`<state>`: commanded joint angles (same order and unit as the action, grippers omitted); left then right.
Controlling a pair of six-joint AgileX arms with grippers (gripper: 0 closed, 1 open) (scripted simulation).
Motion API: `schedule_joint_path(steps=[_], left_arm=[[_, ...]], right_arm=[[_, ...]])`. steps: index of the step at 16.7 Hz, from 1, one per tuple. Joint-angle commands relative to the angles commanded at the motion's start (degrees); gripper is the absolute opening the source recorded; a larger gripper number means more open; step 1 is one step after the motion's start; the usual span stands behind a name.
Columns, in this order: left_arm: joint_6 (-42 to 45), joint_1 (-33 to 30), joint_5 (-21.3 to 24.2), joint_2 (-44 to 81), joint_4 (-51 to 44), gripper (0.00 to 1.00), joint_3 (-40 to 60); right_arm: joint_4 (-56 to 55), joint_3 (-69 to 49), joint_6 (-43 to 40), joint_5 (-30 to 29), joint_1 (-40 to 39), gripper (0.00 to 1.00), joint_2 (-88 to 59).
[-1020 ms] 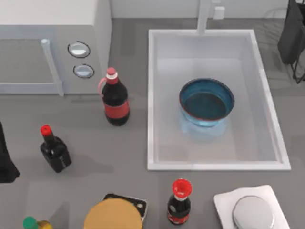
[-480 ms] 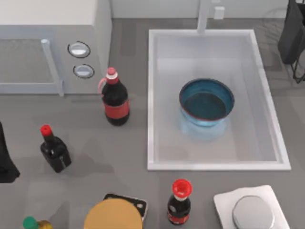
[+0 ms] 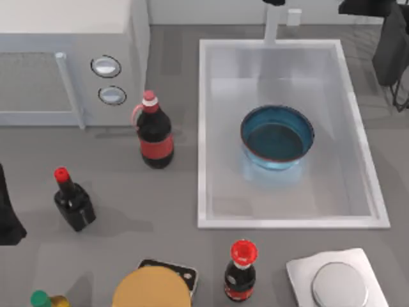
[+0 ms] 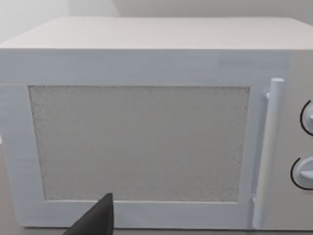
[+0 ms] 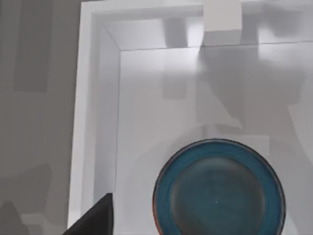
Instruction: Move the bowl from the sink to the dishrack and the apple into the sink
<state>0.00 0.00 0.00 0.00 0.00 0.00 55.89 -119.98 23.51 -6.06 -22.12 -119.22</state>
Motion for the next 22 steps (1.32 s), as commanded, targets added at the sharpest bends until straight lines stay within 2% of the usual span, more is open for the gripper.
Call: schedule_joint_path(steps=[4,8,16,22], left_arm=[[0.0,0.0,0.0,0.0,0.0,1.0,0.0],[0.0,0.0,0.0,0.0,0.0,1.0,0.0],[0.0,0.0,0.0,0.0,0.0,1.0,0.0],[0.0,0.0,0.0,0.0,0.0,1.0,0.0]], right_arm=[[9.98,-15.14,4.05,-0.48,-4.4,1.0,-20.68],[15.15,-23.52,6.77,-0.45,-7.22,1.0,-32.06],[15.72,-24.98,7.25,-0.36,-7.49,1.0,-34.56],[7.59,-24.12,6.57,-0.36,-6.98,1.0,-41.49]])
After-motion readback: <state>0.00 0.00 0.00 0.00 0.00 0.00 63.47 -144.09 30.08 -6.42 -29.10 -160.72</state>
